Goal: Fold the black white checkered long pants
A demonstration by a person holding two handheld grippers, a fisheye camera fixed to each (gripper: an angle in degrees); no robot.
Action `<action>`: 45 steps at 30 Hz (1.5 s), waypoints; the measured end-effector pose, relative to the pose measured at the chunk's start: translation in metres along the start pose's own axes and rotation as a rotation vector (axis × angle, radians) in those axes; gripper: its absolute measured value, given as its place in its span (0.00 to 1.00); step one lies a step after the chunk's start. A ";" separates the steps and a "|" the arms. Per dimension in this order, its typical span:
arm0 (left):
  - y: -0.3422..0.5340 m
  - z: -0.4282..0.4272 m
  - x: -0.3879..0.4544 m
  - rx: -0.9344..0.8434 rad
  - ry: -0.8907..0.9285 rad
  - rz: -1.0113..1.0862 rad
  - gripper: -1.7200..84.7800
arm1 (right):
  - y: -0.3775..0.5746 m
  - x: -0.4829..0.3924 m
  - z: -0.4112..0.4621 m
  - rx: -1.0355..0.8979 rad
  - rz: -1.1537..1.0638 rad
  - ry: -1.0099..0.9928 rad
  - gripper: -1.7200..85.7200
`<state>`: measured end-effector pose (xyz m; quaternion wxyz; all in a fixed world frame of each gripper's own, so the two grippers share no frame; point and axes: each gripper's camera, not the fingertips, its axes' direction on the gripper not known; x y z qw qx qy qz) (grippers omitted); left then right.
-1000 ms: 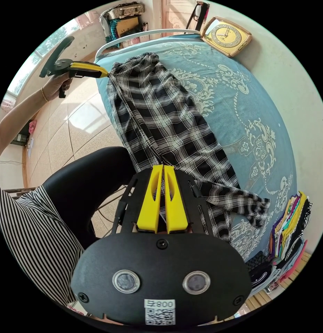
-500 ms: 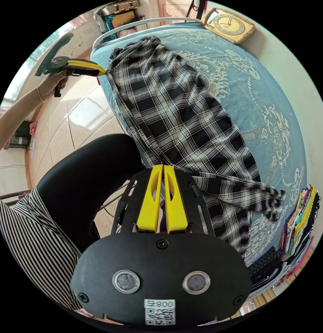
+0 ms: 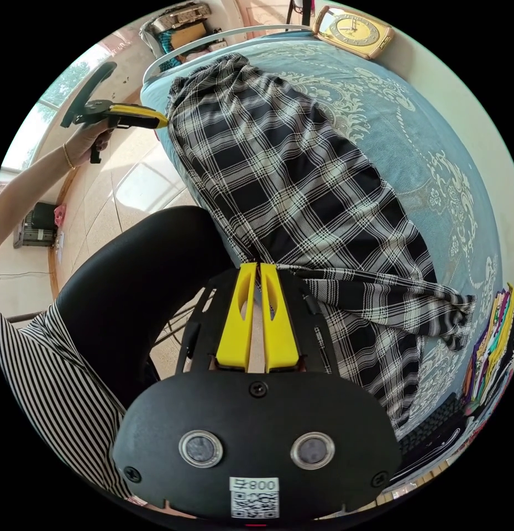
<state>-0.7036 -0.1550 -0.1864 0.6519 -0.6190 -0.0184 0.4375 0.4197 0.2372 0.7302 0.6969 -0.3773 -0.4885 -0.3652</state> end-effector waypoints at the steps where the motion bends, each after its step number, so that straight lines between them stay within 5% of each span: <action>1: 0.006 0.002 -0.012 0.009 0.024 -0.021 0.04 | 0.003 0.004 0.003 0.010 0.014 -0.015 0.03; 14: 0.071 0.004 -0.168 0.330 0.351 -0.407 0.12 | 0.021 0.041 0.035 0.015 0.091 -0.154 0.09; 29: 0.077 0.057 -0.302 0.359 0.435 -0.684 0.11 | 0.028 0.045 0.040 0.037 0.124 -0.216 0.12; 37: 0.080 0.072 -0.332 0.371 0.439 -0.687 0.09 | -0.086 0.010 0.049 0.237 -0.091 -0.230 0.12; 45: 0.086 0.080 -0.343 0.387 0.458 -0.671 0.07 | -0.195 -0.032 0.093 0.183 -0.198 -0.206 0.12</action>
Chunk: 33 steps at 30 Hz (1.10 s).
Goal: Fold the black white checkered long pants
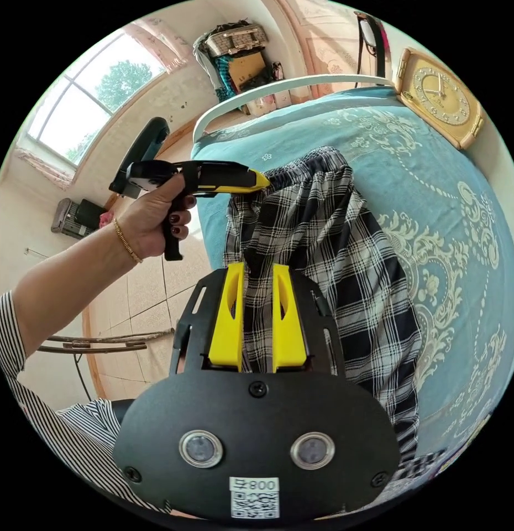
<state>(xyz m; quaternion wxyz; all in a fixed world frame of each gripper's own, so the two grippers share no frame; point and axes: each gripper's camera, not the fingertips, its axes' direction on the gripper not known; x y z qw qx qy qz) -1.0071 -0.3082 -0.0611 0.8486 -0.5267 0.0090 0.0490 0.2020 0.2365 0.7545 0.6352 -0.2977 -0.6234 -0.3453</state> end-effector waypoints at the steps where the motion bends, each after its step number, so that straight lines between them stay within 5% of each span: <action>1: 0.001 0.000 -0.002 0.005 0.007 0.002 0.07 | -0.007 -0.002 0.010 -0.026 -0.012 0.005 0.11; 15: 0.011 -0.019 0.015 0.099 0.025 0.105 0.06 | -0.013 -0.024 -0.016 0.076 -0.081 0.032 0.03; 28: 0.045 0.014 0.040 0.116 -0.135 0.036 0.08 | -0.030 -0.033 0.000 -0.100 -0.131 0.074 0.03; 33: 0.068 0.036 0.092 0.108 -0.179 0.184 0.04 | -0.031 -0.024 -0.024 -0.067 -0.113 0.036 0.03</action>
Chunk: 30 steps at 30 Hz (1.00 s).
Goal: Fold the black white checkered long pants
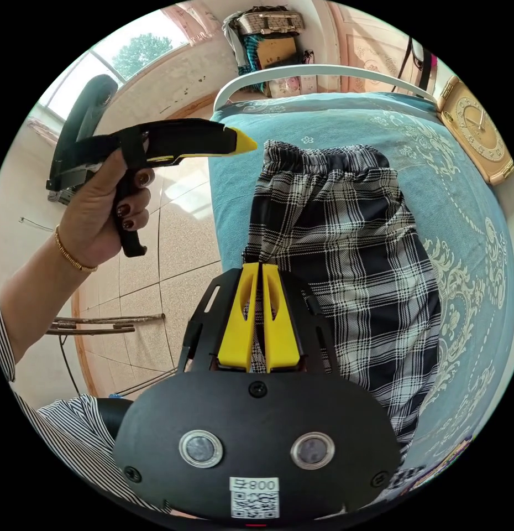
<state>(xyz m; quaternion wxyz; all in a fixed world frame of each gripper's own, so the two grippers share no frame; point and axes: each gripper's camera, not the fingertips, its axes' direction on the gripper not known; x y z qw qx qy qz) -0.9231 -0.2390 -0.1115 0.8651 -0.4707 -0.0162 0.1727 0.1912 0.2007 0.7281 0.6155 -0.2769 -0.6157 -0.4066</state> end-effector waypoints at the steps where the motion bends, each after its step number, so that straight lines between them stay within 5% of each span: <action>1: 0.001 0.013 0.015 -0.056 -0.013 0.047 0.03 | 0.001 0.002 -0.007 0.008 0.006 -0.008 0.03; 5: 0.010 0.057 0.040 -0.206 -0.126 0.044 0.02 | 0.000 0.010 -0.032 -0.001 0.036 -0.040 0.03; 16: 0.044 0.064 0.139 -0.085 -0.027 0.130 0.02 | 0.151 0.091 -0.205 0.140 0.340 -0.089 0.02; 24: 0.091 0.154 0.280 -0.358 0.242 0.356 0.02 | 0.273 0.128 -0.280 0.017 0.633 -0.022 0.02; 30: 0.119 0.203 0.364 -0.519 0.158 0.500 0.03 | 0.292 0.120 -0.319 -0.015 0.641 -0.013 0.02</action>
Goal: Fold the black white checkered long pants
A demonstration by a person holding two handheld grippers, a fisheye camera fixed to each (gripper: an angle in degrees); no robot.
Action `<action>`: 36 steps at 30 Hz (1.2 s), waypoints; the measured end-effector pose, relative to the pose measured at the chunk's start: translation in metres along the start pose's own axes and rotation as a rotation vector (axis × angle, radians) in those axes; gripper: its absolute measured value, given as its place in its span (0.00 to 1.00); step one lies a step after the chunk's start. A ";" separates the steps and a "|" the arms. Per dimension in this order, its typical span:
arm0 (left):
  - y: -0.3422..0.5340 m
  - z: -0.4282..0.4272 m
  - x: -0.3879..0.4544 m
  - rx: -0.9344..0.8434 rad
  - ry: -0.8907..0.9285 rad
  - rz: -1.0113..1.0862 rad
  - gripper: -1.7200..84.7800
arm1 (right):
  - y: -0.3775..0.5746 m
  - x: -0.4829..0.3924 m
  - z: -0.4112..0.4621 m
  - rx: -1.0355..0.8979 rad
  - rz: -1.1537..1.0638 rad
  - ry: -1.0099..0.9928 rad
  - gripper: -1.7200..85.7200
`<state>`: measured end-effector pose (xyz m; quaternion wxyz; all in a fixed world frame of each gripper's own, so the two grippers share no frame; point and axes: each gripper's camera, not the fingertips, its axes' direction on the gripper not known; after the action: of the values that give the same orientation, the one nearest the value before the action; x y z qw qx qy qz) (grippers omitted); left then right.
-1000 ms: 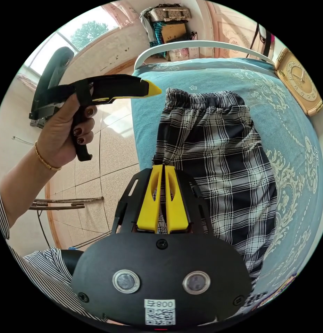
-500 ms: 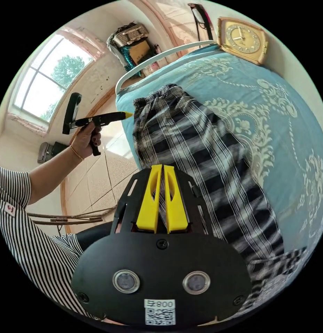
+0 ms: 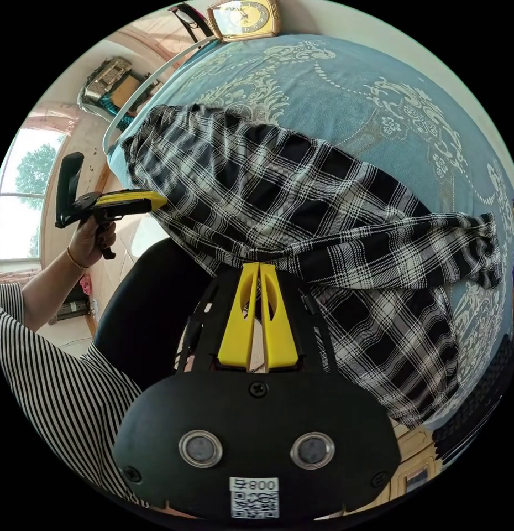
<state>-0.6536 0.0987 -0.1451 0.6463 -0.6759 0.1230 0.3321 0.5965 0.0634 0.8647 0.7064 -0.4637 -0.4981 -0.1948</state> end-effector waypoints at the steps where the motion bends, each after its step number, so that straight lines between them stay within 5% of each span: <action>1: -0.008 0.002 0.016 0.019 0.027 0.027 0.04 | 0.003 0.004 -0.019 0.034 -0.002 0.012 0.02; 9: -0.074 0.072 0.132 -0.063 0.134 0.217 0.09 | 0.010 0.110 -0.156 0.148 0.116 0.154 0.07; 16: -0.119 0.134 0.216 -0.166 -0.001 0.323 0.10 | 0.015 0.189 -0.230 0.221 0.380 -0.061 0.10; 36: -0.168 0.210 0.357 -0.196 -0.103 0.382 0.04 | 0.088 0.185 -0.382 0.265 0.500 -0.196 0.02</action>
<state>-0.3472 0.4152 -0.2175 0.5084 -0.6818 0.1828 0.4932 0.9401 -0.1828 0.9598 0.7355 -0.4922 -0.4553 0.0975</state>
